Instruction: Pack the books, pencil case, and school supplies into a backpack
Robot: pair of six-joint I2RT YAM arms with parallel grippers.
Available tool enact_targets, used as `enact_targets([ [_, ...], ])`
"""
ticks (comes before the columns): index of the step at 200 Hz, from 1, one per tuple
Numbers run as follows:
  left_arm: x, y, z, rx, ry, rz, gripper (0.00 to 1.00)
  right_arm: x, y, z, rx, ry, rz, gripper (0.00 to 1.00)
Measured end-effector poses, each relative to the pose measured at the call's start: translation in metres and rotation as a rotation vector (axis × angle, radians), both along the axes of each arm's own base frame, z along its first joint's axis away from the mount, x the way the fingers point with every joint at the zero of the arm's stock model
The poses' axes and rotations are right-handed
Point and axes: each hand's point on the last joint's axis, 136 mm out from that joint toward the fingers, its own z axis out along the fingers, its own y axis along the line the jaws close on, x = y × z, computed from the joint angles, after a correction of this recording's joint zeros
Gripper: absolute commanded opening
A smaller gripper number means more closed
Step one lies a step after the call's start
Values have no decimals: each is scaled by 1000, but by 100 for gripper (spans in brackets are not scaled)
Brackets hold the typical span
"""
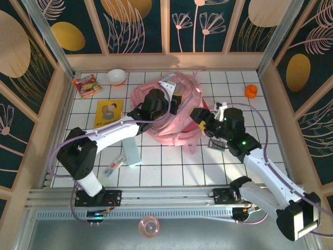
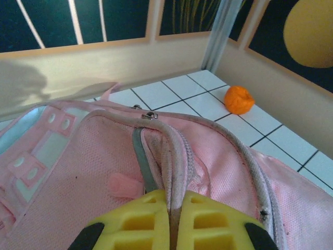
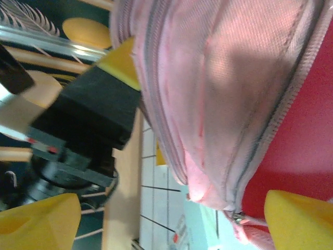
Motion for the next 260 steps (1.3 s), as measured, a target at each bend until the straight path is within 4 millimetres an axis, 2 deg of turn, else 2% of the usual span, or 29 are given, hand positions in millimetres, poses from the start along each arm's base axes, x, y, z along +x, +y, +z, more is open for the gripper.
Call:
enact_targets([
  [31,-5,-5,1,-19,11,-67,0,4,7,-10,19,-14,28,87],
  [49,-8,-8,2,-27,18,-100,0,8,12,-9,34,-38,42,75],
  [72,-12,-11,2,-37,28,-138,0,14,17,-10,39,-54,56,66],
  [114,-20,-15,3,-59,53,-191,0,21,27,-21,40,-41,71,33],
  [124,-22,-14,6,-62,57,-196,6,21,29,-21,37,-52,78,22],
  [135,-24,-12,10,-65,59,-194,18,21,31,-19,44,-52,77,13],
  [156,-30,-5,28,-88,49,-178,35,19,37,-14,52,-72,82,6],
  [174,-39,8,64,-142,10,-157,45,19,38,-18,45,-54,66,2],
  [193,-55,28,98,-209,-11,-127,51,19,39,-19,40,-49,50,1],
  [208,-70,45,108,-253,14,-107,52,19,41,-17,38,-53,37,1],
  [229,-91,66,89,-292,120,-70,51,22,44,-13,38,-53,15,0],
  [260,-122,85,21,-282,353,-15,50,27,51,-6,38,-56,-9,0],
])
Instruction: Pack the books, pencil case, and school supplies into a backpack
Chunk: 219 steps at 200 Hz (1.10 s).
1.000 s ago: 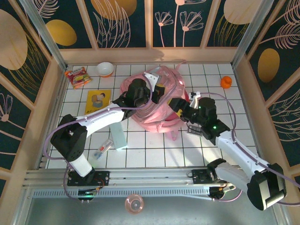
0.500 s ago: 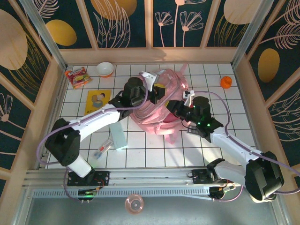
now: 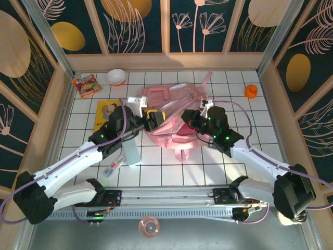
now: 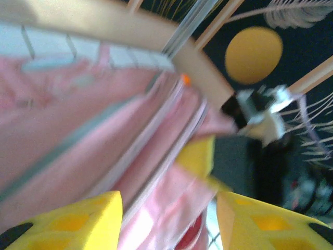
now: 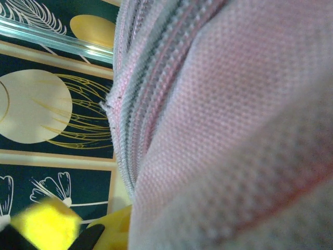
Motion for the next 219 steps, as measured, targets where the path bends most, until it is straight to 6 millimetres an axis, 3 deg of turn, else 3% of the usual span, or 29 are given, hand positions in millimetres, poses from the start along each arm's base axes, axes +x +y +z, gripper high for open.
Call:
enact_targets([
  [19,-19,-2,-29,37,103,-22,52,0,4,2,5,4,-8,0],
  [47,-38,-9,-48,66,184,-62,54,1,7,1,-1,7,-8,0],
  [97,-41,-14,-78,133,262,-79,54,3,12,2,-4,11,-1,0],
  [163,-48,-21,-94,175,292,-112,48,5,15,3,-5,11,2,0],
  [219,-48,-22,-103,209,289,-112,36,4,17,3,-8,12,2,0],
])
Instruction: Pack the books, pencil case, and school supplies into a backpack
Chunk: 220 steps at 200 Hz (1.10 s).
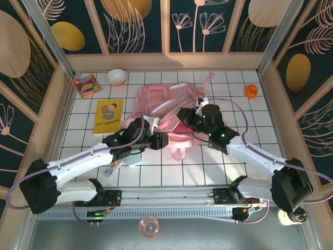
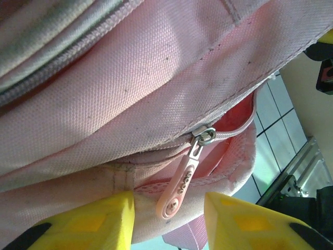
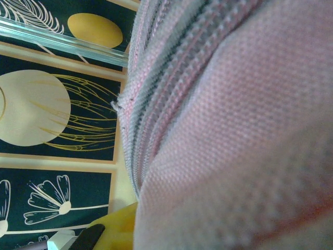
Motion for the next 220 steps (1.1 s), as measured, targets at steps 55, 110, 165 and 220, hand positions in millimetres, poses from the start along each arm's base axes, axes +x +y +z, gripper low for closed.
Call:
enact_targets([
  [55,3,-1,-14,36,15,7,17,-3,1,-6,-27,16,-1,0],
  [110,6,5,-8,55,-24,38,0,0,-6,-9,-73,31,-1,0],
  [165,8,47,-9,102,-98,171,0,15,-30,2,-63,48,28,0],
  [220,15,71,-16,101,-141,229,0,11,-29,13,-33,52,85,27],
])
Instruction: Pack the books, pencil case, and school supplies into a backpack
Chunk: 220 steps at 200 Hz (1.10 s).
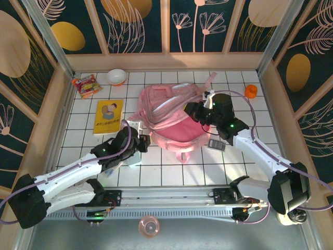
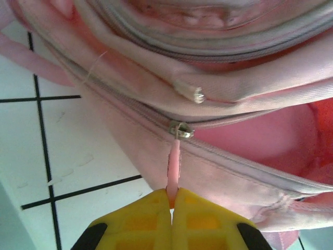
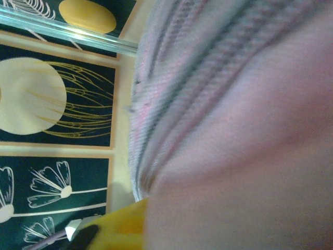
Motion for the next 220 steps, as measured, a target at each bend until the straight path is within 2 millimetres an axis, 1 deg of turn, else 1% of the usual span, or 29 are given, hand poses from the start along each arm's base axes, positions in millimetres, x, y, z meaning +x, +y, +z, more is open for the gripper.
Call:
enact_targets([
  [3,0,-1,1,-6,-4,-7,0,-1,1,1,1,-11,4,31],
  [13,0,-5,5,-23,-16,-25,0,-3,3,1,19,-6,-4,36],
  [31,1,-13,11,-46,-42,-56,0,-12,13,-2,30,-10,-7,42],
  [61,2,-25,11,-52,-42,-111,0,-25,29,-18,17,18,-38,43],
  [69,2,-30,14,-63,-47,-128,0,-28,32,-21,15,26,-46,43],
  [76,3,-33,19,-75,-57,-139,0,-30,34,-24,11,30,-51,38],
  [89,5,-39,29,-102,-80,-153,0,-33,37,-30,5,44,-62,23],
  [103,7,-40,36,-110,-98,-152,0,-31,36,-33,-4,47,-79,12],
  [110,9,-39,37,-105,-105,-143,0,-29,34,-34,-7,45,-84,7],
  [120,10,-35,36,-94,-108,-126,0,-27,32,-32,-19,33,-83,4],
  [123,10,-34,37,-92,-111,-121,3,-27,32,-31,-20,33,-83,4],
  [133,11,-31,37,-89,-120,-107,21,-23,29,-28,-24,27,-82,3],
  [141,10,-27,39,-93,-127,-100,33,-20,27,-23,-25,21,-79,3],
  [149,9,-25,38,-94,-133,-100,41,-16,23,-18,-22,15,-80,3],
  [156,7,-23,37,-97,-133,-100,47,-13,21,-14,-18,11,-79,3],
  [167,5,-21,32,-92,-126,-104,52,-9,17,-7,-10,1,-76,2],
  [188,-1,-18,17,-58,-112,-128,55,-5,14,1,8,-7,-55,0],
  [204,-6,-17,5,-28,-109,-164,64,-3,13,9,20,-10,-23,0],
  [220,-12,-18,-3,-6,-112,-214,69,4,10,20,17,-16,7,0],
])
